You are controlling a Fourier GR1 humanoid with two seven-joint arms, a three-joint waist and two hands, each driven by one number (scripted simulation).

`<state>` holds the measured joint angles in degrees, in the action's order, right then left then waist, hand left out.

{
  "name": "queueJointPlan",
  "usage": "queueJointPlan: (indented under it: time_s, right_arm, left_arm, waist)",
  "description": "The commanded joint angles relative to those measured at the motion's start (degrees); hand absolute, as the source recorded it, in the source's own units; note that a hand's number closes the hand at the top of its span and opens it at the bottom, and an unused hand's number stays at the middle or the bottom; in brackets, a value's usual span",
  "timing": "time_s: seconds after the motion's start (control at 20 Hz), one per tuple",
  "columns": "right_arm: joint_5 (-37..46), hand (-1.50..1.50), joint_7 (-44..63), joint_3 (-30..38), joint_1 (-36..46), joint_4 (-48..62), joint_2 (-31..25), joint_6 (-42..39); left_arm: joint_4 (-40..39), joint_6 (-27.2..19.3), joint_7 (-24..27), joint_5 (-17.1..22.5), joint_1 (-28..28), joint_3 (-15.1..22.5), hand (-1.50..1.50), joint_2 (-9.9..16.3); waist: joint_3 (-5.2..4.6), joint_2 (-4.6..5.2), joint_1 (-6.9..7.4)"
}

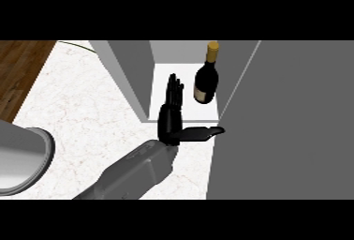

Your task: Pick up the wine, place it into the cabinet and close the cabinet

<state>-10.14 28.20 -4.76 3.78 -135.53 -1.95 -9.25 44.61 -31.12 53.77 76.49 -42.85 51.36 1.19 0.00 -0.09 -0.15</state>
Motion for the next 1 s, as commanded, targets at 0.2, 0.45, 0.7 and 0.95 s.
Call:
queueJointPlan:
  time_s: [0.2, 0.45, 0.7, 0.95]
  right_arm:
    - [0.56, -1.50, 1.97, -0.12, 2.88, 0.64, -0.27, 1.22]
    - [-1.29, -1.50, 1.47, 4.27, 2.22, -0.65, -1.94, 0.76]
    - [-6.63, -1.50, 4.19, 3.80, -1.81, -5.31, -3.48, -2.05]
    - [-6.38, 1.50, -1.73, 2.47, -3.77, -4.26, -7.08, -9.90]
  left_arm:
    - [14.36, 0.71, -4.26, -9.07, 8.06, 2.01, -1.50, 6.86]
    - [29.55, -0.39, -7.57, -12.14, 14.92, 2.10, -1.50, 16.16]
    - [40.82, -1.17, -9.05, -16.04, 20.58, 2.83, -1.50, 21.90]
    - [48.57, 5.39, -11.10, -16.91, 25.05, 2.21, -1.50, 30.71]
  waist:
    - [0.01, -0.08, 0.47]
    - [0.03, -0.18, 0.63]
    - [0.05, -0.31, 0.57]
    - [0.06, -0.20, 0.55]
